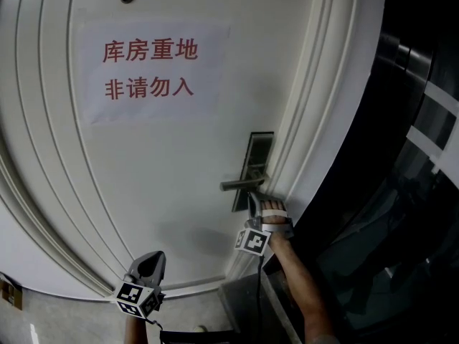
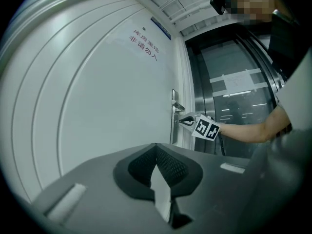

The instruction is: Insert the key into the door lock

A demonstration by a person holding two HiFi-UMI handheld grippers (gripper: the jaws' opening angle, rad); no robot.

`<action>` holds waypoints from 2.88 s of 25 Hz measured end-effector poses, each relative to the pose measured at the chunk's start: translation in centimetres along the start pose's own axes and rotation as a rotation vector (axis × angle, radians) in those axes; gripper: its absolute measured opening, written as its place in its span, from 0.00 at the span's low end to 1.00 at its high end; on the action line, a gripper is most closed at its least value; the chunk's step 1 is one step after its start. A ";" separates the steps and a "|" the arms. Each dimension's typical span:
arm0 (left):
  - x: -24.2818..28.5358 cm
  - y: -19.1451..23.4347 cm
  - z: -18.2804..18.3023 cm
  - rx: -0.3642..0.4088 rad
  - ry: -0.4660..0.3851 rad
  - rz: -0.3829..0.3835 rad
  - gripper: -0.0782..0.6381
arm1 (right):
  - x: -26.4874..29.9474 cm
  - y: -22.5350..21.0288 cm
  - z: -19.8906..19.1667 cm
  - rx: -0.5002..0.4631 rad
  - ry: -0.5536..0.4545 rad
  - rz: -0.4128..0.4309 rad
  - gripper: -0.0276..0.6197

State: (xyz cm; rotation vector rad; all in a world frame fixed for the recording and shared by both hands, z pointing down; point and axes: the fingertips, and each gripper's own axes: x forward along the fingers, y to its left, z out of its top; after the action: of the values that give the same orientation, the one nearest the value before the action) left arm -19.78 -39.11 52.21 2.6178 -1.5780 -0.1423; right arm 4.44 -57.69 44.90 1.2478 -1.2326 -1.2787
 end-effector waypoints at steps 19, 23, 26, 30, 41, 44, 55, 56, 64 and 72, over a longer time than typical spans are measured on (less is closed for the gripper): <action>-2.5 -5.2 -0.4 0.007 0.014 -0.017 0.11 | -5.4 0.1 -0.7 0.142 -0.075 -0.007 0.37; -2.9 -7.1 -0.4 0.007 0.020 -0.021 0.11 | -7.8 -0.3 -1.1 0.149 -0.091 -0.003 0.37; -3.2 -8.4 -0.4 0.016 0.019 -0.025 0.11 | -9.9 -0.9 -1.7 0.256 -0.097 0.019 0.36; -4.0 -9.7 -0.7 0.017 0.021 -0.013 0.11 | -13.2 -1.8 -2.3 0.476 -0.148 0.043 0.28; -5.4 -14.3 -1.0 0.038 0.026 -0.031 0.11 | -21.9 -1.0 -4.5 1.161 -0.262 0.226 0.17; -5.8 -16.0 -1.2 0.041 0.033 -0.049 0.11 | -24.3 -0.7 -5.0 1.245 -0.263 0.232 0.15; -8.0 -21.6 -2.4 0.053 0.048 -0.091 0.11 | -31.5 2.5 -6.5 1.415 -0.279 0.353 0.05; -8.3 -22.0 -2.6 0.054 0.049 -0.094 0.11 | -32.2 2.6 -6.6 1.426 -0.280 0.360 0.05; -11.2 -24.2 -2.1 0.060 0.034 -0.107 0.11 | -37.4 1.9 -7.1 1.487 -0.307 0.354 0.05; -14.3 -25.9 -1.4 0.073 0.018 -0.116 0.11 | -41.7 2.4 -7.2 1.488 -0.317 0.358 0.05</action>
State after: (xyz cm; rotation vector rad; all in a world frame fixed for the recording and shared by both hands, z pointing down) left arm -3.53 -14.38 51.11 2.7590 -1.4525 -0.0694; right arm 13.53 -16.59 49.97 1.6258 -2.6798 -0.0956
